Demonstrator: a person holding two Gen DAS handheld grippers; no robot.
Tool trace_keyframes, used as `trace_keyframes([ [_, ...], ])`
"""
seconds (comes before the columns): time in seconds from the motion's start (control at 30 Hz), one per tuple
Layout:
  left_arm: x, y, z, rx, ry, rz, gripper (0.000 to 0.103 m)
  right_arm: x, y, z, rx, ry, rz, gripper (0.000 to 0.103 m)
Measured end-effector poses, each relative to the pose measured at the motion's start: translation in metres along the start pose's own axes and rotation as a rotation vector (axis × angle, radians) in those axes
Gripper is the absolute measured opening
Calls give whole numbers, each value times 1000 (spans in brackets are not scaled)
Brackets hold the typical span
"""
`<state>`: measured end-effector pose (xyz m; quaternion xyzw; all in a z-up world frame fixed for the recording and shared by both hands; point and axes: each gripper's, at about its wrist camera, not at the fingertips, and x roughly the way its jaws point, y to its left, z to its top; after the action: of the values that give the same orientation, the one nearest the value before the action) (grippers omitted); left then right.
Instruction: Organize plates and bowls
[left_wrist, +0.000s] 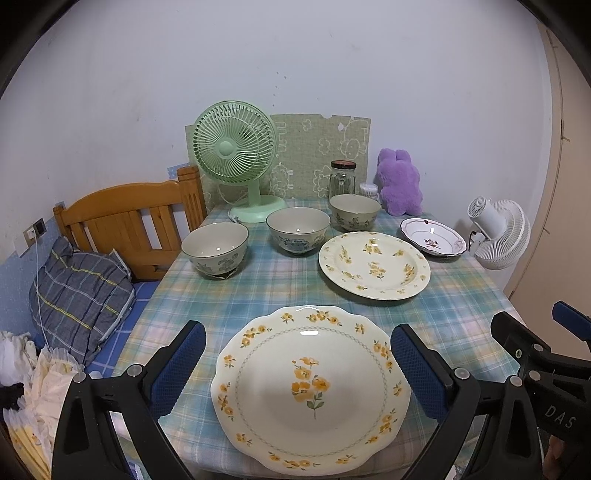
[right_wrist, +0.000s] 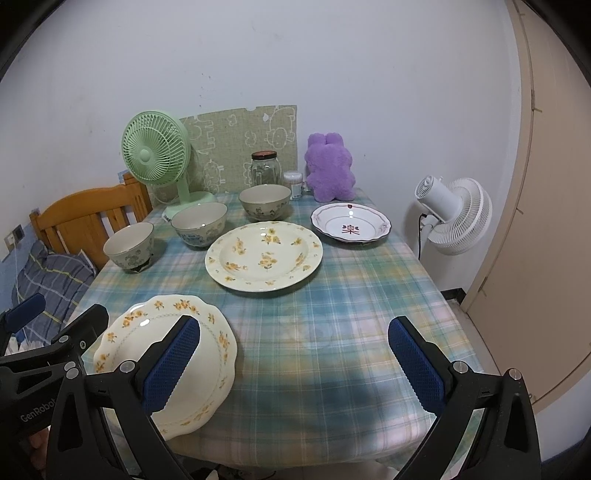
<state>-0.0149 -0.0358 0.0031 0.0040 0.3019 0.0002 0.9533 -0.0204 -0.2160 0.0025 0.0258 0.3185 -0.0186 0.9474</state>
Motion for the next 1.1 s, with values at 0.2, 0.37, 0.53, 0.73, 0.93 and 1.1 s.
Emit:
trace_keyframes([
  [0.2,1,-2,-2,0,4,-4,100,2,-2,-1,1,5,-1,102],
  [0.37,3,-2,-4,0,9,-7,100,3,-2,-3,-1,8,-5,102],
  [0.53,3,-3,-3,0,8,-5,100,2,-3,-4,-1,11,-6,102],
  [0.73,3,-2,-2,0,10,-6,100,2,-3,-4,-2,10,-6,102],
  [0.93,3,-2,-3,0,9,-7,100,2,-3,-4,-2,11,-7,102],
  [1.1,3,-2,-2,0,9,-7,100,2,-3,-3,-1,11,-6,102],
])
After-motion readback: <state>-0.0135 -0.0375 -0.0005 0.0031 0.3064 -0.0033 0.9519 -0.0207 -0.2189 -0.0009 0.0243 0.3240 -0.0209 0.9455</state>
